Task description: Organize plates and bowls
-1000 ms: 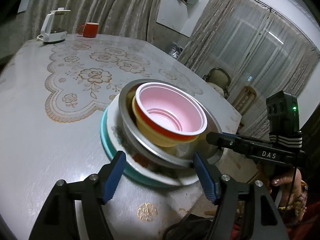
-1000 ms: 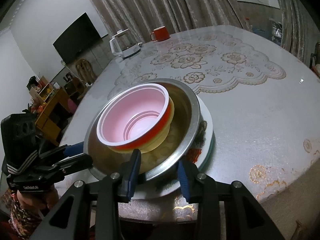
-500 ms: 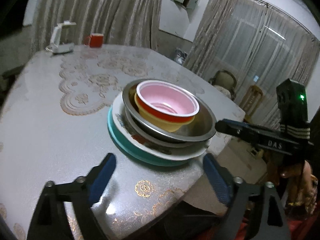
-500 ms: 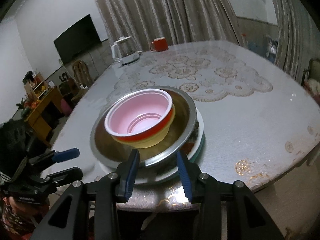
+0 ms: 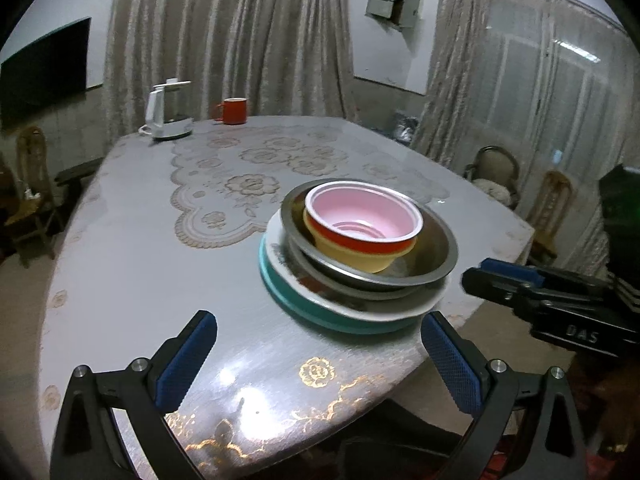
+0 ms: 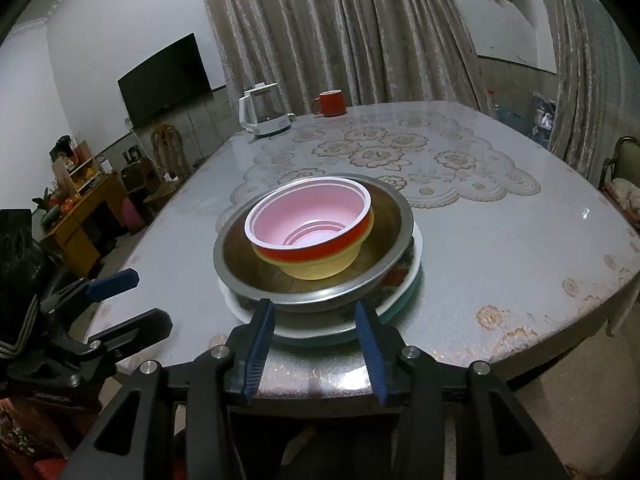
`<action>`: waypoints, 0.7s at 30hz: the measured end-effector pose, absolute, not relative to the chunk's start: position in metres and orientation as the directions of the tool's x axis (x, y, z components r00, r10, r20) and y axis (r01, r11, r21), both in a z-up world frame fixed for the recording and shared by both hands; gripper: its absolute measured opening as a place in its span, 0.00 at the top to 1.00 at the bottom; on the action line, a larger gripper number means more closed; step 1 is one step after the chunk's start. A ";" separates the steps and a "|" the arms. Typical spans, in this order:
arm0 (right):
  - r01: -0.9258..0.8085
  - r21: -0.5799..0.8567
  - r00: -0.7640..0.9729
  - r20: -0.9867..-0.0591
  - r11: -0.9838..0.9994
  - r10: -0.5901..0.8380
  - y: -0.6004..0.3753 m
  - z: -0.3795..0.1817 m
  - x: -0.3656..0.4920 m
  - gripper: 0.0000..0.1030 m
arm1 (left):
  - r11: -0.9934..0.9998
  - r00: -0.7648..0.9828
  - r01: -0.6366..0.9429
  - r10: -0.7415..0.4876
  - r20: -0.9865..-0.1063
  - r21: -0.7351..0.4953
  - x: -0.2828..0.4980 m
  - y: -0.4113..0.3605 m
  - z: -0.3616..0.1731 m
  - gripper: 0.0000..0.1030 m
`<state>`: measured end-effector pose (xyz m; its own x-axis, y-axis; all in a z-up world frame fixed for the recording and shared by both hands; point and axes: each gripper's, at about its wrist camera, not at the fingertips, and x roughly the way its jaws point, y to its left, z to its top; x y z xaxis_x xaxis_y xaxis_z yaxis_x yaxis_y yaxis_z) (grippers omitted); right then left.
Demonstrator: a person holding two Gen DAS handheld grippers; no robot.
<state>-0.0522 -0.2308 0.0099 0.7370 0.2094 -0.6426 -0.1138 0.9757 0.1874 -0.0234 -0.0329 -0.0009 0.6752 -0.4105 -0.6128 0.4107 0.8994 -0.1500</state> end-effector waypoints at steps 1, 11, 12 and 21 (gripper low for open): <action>-0.108 0.182 0.740 -0.642 0.977 0.201 -0.231 0.010 -0.054 0.57 | 0.904 0.678 0.403 -0.401 -0.616 -0.145 -0.024 -0.033 -0.001 0.00; -0.064 0.155 0.770 -0.621 0.986 0.147 -0.227 0.010 -0.073 0.49 | 0.951 0.715 0.304 -0.264 -0.647 -0.052 -0.028 -0.035 -0.006 0.00; -0.060 0.153 0.771 -0.621 0.986 0.143 -0.226 0.009 -0.074 0.48 | 0.954 0.719 0.297 -0.250 -0.648 -0.037 -0.028 -0.036 -0.006 0.00; -0.056 0.121 0.780 -0.615 0.991 0.119 -0.216 0.010 -0.083 0.40 | 0.965 0.748 0.263 -0.192 -0.635 0.018 -0.033 -0.039 -0.004 0.00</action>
